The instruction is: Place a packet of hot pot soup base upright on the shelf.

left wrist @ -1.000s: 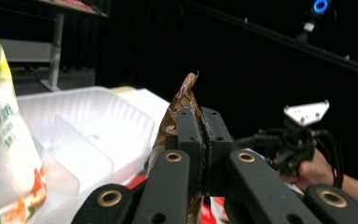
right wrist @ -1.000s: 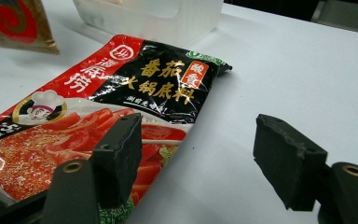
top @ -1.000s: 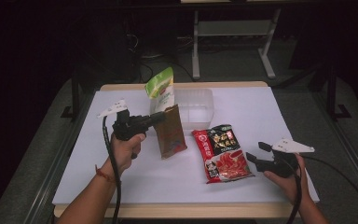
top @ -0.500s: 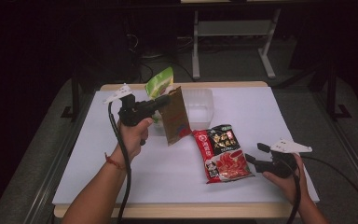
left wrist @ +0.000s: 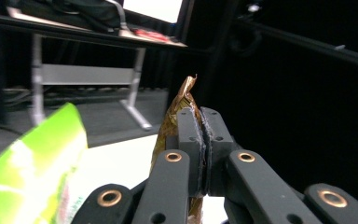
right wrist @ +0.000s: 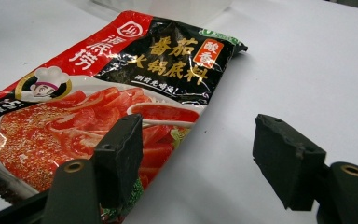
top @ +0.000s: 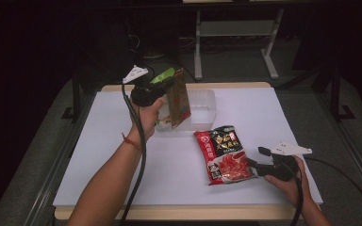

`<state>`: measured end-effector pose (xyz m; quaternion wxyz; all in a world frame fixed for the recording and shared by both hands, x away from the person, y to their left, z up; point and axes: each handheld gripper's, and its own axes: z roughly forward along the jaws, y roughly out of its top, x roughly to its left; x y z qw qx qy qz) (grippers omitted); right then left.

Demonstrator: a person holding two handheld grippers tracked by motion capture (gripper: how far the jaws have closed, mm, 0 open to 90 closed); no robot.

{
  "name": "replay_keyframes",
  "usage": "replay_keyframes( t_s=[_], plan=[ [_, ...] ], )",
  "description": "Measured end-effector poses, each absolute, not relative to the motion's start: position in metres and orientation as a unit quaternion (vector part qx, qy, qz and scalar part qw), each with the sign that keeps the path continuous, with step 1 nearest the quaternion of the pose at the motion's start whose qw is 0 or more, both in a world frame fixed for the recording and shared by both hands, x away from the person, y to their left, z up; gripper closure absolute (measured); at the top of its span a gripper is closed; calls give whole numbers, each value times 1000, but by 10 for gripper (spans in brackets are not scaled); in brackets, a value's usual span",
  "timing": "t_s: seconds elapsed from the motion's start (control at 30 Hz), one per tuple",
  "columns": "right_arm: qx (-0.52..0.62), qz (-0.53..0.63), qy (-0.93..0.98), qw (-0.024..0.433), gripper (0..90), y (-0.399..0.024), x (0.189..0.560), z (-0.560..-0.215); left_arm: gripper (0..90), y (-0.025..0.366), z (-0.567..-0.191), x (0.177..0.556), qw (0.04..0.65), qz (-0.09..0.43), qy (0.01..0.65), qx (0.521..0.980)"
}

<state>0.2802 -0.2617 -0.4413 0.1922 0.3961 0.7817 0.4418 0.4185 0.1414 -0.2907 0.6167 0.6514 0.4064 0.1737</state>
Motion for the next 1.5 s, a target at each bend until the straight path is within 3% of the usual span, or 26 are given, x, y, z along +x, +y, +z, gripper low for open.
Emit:
replay_keyframes(
  t_s=[0.77, 1.1, 1.23, 1.5],
  plan=[
    [388, 444, 785, 191, 325, -262, 279, -442, 879, 110, -303, 468, 581, 236, 446, 639],
    [391, 443, 785, 187, 323, -261, 279, -442, 876, 97, -319, 466, 600, 220, 437, 633],
    [387, 441, 788, 187, 323, -260, 279, -443, 877, 100, -320, 466, 630, 196, 468, 588],
    [388, 440, 788, 186, 323, -260, 280, -443, 876, 83, -319, 465, 633, 176, 468, 591]
  ],
)
